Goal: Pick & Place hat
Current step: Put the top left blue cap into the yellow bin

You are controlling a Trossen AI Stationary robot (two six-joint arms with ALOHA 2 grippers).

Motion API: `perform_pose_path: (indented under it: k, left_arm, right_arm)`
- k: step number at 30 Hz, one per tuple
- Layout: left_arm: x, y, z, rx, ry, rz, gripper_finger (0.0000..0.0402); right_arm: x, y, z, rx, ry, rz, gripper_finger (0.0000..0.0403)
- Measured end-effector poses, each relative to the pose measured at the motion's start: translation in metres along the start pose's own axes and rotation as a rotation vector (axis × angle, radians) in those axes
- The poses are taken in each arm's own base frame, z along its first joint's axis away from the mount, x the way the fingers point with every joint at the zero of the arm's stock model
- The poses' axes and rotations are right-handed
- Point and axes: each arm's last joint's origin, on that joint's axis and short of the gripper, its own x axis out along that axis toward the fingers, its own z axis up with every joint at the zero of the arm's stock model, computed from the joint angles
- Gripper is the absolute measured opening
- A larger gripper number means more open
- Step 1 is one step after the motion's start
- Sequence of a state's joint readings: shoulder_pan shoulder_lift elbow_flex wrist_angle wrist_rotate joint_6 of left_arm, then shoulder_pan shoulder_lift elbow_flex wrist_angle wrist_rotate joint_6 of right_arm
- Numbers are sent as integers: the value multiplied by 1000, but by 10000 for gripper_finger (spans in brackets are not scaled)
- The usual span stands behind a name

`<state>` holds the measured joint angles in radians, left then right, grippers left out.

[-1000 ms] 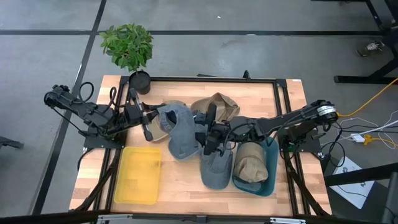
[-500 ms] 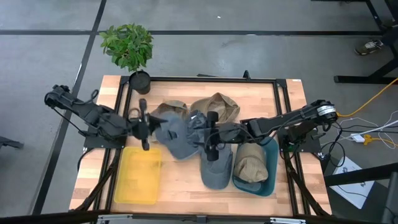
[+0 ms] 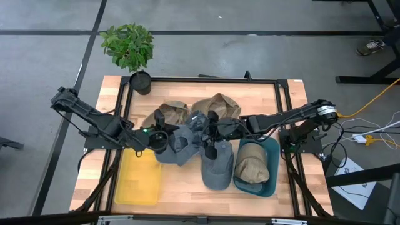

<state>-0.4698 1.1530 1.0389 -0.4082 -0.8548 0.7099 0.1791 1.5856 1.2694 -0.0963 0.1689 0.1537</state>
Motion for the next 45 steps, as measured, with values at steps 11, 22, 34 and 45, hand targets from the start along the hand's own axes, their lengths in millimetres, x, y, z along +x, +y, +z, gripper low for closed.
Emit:
perform_pose_path:
  k: [11, 22, 34, 45]
  left_arm:
    - [1, 6, 9, 22, -57, 60, 3]
    - [2, 3, 4, -81, -4, 56, 40]
    - [-9, 2, -1, -433, -125, -205, 180]
    - [-50, 27, -30, -393, -124, -108, 211]
  right_arm:
    - [14, -3, -6, -51, -1, -38, 246]
    - [8, -9, -16, -157, 119, -158, 12]
    - [-7, -12, -15, -582, 221, -566, 5]
    - [-27, 7, 3, -755, 109, -359, 3]
